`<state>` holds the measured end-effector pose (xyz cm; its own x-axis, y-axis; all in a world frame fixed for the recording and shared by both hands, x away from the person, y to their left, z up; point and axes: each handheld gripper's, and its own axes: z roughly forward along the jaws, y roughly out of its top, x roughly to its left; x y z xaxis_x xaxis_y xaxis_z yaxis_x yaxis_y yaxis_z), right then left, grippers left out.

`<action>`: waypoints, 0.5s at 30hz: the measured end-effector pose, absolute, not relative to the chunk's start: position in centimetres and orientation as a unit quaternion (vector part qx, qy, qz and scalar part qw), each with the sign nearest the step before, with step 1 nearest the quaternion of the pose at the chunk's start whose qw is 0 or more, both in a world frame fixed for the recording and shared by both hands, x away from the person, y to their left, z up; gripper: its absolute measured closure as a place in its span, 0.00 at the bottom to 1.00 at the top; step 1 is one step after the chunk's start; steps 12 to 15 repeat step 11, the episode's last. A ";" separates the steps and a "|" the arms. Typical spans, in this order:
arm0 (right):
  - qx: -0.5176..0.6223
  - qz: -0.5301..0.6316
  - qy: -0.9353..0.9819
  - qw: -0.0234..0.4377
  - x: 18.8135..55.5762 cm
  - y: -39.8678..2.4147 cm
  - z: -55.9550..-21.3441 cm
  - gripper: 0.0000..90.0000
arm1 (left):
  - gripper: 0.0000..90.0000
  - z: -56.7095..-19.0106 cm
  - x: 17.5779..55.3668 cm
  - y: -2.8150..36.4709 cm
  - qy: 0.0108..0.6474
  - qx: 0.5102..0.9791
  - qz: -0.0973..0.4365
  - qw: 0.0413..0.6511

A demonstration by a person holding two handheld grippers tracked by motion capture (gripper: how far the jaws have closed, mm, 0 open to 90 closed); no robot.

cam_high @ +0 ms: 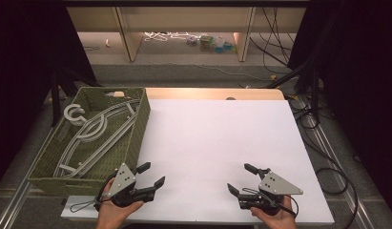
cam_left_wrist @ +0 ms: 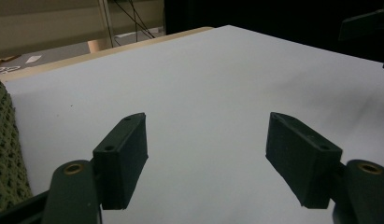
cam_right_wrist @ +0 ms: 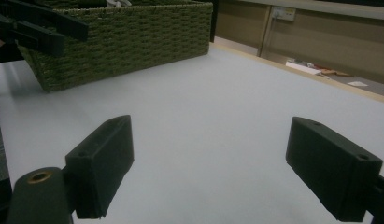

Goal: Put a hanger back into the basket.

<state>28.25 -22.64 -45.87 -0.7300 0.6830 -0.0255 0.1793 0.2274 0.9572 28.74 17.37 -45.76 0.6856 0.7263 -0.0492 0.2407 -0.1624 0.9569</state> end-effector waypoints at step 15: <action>0.285 0.548 0.753 0.225 28.3 -22.6 -45.9 0.18 | 0.25 -45.8 28.6 17.1 0.325 0.734 0.219 0.554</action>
